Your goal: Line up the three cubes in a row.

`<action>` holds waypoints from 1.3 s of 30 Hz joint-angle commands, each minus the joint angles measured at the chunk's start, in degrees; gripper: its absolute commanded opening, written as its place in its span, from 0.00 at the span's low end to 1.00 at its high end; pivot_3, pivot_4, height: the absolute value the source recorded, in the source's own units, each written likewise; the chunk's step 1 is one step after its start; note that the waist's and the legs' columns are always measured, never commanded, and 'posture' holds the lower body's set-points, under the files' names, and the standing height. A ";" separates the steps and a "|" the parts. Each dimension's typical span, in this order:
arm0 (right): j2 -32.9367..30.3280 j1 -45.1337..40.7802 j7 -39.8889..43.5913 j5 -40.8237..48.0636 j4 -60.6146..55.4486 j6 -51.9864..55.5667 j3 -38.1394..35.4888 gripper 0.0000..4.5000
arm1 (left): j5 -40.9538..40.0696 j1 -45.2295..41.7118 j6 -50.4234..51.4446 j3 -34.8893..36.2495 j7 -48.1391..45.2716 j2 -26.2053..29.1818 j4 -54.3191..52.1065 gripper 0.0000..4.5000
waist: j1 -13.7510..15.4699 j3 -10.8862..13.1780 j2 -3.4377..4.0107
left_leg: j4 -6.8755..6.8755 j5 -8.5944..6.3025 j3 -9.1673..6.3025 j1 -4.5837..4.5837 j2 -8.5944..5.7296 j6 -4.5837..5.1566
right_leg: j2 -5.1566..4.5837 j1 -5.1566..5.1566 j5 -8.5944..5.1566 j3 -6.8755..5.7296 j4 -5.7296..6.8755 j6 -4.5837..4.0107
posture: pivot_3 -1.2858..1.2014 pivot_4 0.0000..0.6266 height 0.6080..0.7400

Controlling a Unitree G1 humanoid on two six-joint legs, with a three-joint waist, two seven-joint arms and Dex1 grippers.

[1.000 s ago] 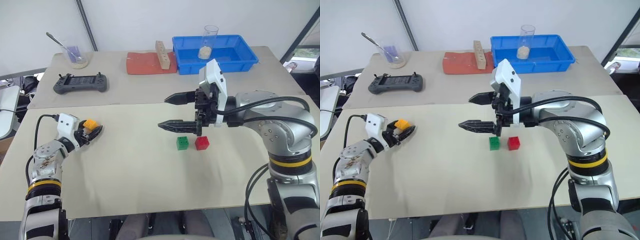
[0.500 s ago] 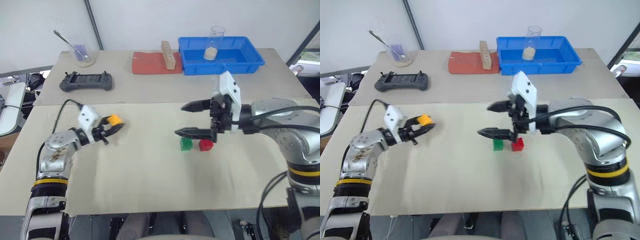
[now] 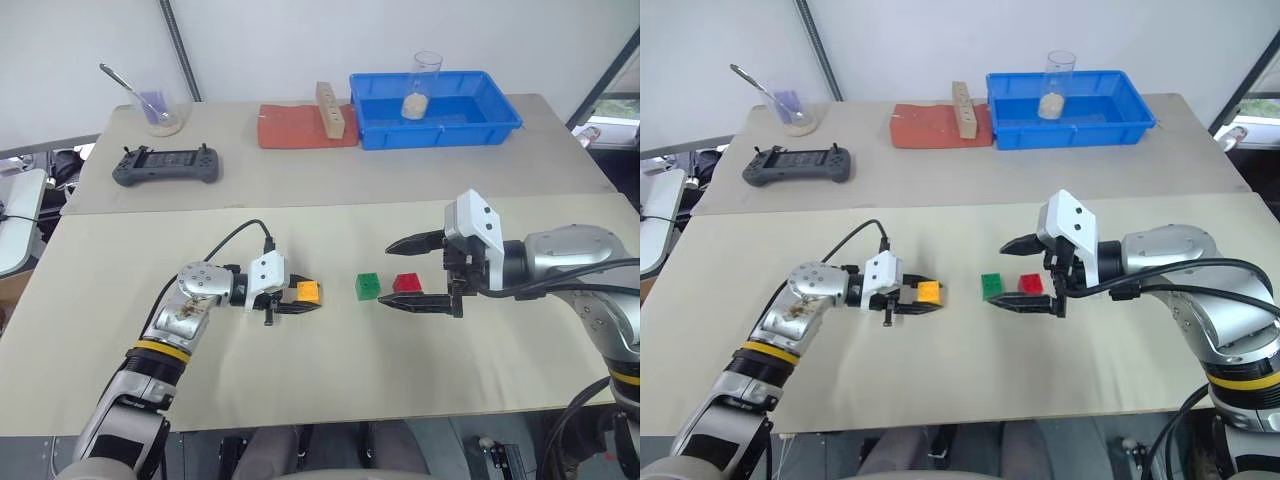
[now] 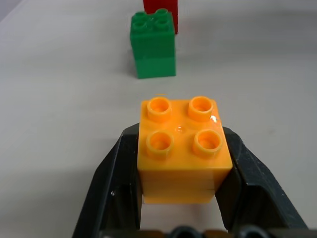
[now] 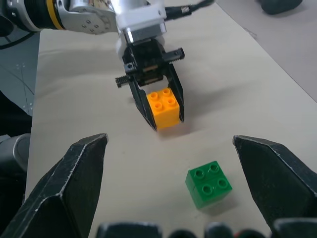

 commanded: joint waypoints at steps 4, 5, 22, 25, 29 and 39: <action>-1.11 1.81 -0.61 -0.04 -1.54 -0.99 -3.06 1.00 | 2.20 -3.45 -4.53 -0.52 1.22 -3.92 5.61 0.31 | 0.16 0.00 -0.01 | 0.02 -0.01 0.00 0.00 0.00 0.02 | -0.01 0.03 0.01 0.01 -0.04 0.02 | 0.52 0.24 1.00; -1.26 2.13 -0.54 -0.16 -1.49 -1.17 -3.16 1.00 | 2.28 -3.73 -4.58 -0.46 1.22 -4.46 6.04 0.31 | 0.14 0.00 -0.01 | 0.02 -0.01 0.00 -0.01 0.02 0.02 | -0.01 0.02 0.01 0.01 -0.04 0.02 | 0.52 0.24 1.00; -1.37 3.56 -0.80 -1.01 -0.68 -2.35 -3.67 1.00 | 3.35 -6.06 -6.32 -0.52 -0.08 -7.66 11.17 0.93 | -0.18 0.01 -0.02 | 0.03 0.00 0.01 -0.01 0.02 0.01 | 0.03 0.02 0.01 0.01 0.02 0.02 | 0.52 0.24 1.00; -1.40 3.84 -0.78 -1.39 -0.16 -2.82 -3.72 1.00 | 2.84 -5.65 -5.38 0.38 -0.66 -6.26 9.40 0.99 | -0.28 0.01 -0.02 | 0.03 0.00 0.01 0.00 0.02 0.01 | 0.04 0.02 0.01 0.01 0.02 0.02 | 0.52 0.24 1.00; -1.91 5.92 -0.87 -1.93 1.19 -4.19 -5.90 1.00 | -0.37 -2.66 -0.23 3.76 -1.71 -0.83 -0.08 0.99 | -0.44 0.01 -0.02 | 0.02 0.00 0.01 -0.01 0.04 0.01 | 0.04 -0.03 0.01 0.02 0.06 0.02 | 0.52 0.24 1.00; -5.74 20.36 6.67 -3.23 7.11 -14.03 -20.12 1.00 | -8.65 5.66 19.30 19.16 0.86 20.55 -23.57 0.99 | 0.01 0.02 0.01 | 0.01 -0.01 0.01 0.05 0.07 0.00 | 0.22 0.04 0.01 0.03 -0.01 0.02 | 0.52 0.24 1.00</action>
